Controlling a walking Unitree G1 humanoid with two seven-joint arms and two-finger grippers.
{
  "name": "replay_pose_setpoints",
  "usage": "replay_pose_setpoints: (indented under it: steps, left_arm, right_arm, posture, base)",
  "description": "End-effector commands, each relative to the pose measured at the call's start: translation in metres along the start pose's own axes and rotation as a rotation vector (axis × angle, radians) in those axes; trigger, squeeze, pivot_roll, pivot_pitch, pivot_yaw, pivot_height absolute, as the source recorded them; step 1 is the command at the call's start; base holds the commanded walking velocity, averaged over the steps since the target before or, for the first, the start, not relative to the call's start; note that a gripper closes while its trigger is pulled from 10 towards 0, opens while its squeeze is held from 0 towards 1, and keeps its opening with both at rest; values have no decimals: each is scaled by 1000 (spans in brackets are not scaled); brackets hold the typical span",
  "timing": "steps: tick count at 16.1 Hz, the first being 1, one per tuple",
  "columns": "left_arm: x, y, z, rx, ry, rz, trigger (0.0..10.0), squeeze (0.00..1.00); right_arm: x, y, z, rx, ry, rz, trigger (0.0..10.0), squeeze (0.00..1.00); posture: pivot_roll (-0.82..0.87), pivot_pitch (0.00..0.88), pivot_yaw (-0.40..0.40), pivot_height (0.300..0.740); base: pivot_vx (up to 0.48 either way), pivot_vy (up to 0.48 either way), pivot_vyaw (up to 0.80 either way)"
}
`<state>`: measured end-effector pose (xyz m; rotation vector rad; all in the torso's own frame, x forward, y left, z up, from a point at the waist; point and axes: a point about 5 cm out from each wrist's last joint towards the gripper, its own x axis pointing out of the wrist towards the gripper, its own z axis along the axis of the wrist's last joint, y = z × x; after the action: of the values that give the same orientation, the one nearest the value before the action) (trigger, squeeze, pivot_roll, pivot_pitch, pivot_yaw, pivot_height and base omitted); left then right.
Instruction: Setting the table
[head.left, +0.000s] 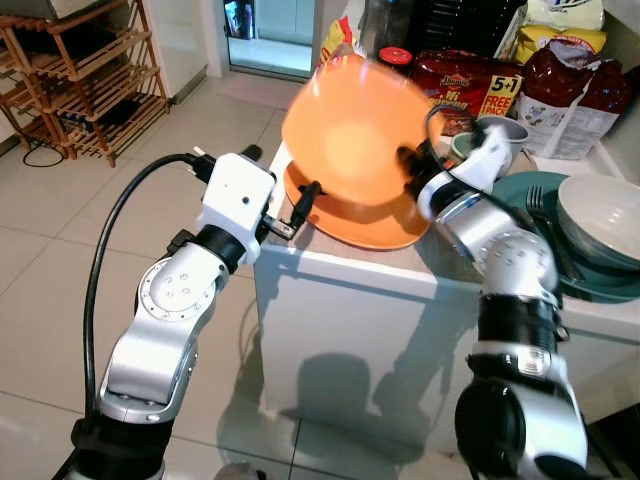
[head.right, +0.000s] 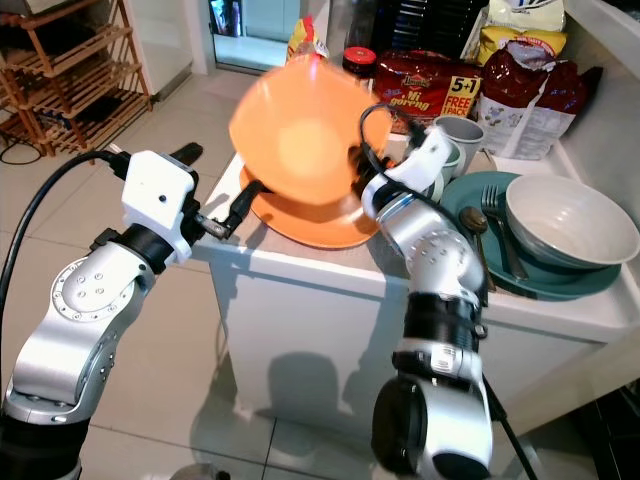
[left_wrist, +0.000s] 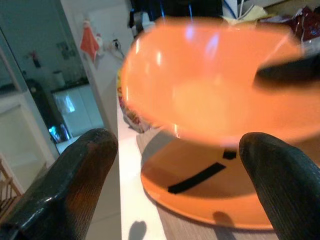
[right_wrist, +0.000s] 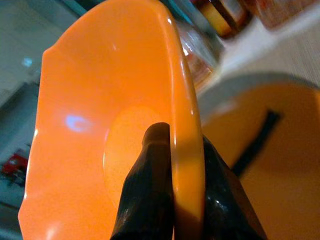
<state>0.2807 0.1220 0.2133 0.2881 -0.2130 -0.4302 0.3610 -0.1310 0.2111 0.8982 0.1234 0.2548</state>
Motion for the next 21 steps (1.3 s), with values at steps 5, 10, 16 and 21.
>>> replay_pose_setpoints:
  steps: [5, 10, 16, 21]
  left_arm:
    - [-4, -7, -3, -25, 19, 4, 10000, 0]
    - [-7, -11, -9, -30, 38, 12, 10000, 0]
    - [-10, -8, -21, -63, 78, 78, 10000, 0]
    - [-10, -11, -24, -65, 92, 94, 10000, 0]
  right_arm:
    - [-43, 34, 31, -155, -206, 127, 10000, 0]
    - [-77, 31, 22, -439, -253, 128, 10000, 0]
    - [-104, -5, 3, -567, -217, 24, 10000, 0]
    - [-102, -18, -7, -753, -176, -66, 10000, 0]
  posture:
    - [104, 0, -64, 740]
    - [79, 0, -65, 740]
    - [57, 0, -58, 740]
    - [41, 50, -65, 740]
  base:
    - [-321, 0, 0]
    - [-157, 0, 0]
    - [0, -240, 0]
    - [0, -480, 0]
